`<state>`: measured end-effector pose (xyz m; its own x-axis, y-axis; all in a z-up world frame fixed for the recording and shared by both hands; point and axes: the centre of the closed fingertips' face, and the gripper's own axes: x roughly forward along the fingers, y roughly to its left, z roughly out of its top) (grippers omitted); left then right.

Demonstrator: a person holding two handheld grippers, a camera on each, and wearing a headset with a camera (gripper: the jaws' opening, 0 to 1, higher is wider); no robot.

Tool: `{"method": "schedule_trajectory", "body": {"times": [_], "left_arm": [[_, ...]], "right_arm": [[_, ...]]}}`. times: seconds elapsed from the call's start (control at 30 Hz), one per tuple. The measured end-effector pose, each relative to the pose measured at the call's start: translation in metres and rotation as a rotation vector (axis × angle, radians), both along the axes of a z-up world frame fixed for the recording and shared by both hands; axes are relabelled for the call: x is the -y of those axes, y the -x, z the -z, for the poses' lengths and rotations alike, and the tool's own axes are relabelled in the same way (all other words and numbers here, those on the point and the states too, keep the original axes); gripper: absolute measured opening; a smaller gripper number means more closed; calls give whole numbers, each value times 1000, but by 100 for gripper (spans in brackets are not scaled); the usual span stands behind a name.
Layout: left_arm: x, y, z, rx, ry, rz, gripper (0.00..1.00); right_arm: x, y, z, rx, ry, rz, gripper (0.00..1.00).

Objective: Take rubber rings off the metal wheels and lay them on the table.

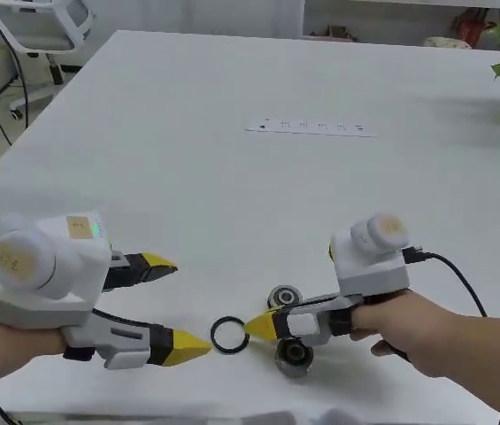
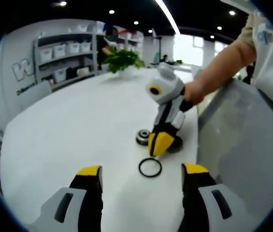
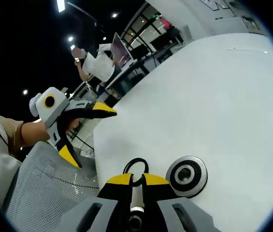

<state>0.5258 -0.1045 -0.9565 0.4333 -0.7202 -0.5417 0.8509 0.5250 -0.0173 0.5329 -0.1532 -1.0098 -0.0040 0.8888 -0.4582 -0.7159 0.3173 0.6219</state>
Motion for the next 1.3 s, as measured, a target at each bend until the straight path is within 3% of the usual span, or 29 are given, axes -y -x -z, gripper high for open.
{"method": "schedule_trajectory", "body": {"times": [0.33, 0.63, 1.03, 1.3], "left_arm": [[6, -3, -1, -2, -1, 11, 66], [15, -12, -6, 6, 3, 27, 65], [29, -29, -8, 7, 12, 44, 63], [41, -38, -5, -2, 8, 63, 62]], "right_arm": [[5, -7, -16, 16, -38, 27, 10], [14, -22, -38, 64, -99, 76, 14], [45, -42, -42, 175, -87, 136, 23], [59, -45, -39, 256, -43, 123, 27]]}}
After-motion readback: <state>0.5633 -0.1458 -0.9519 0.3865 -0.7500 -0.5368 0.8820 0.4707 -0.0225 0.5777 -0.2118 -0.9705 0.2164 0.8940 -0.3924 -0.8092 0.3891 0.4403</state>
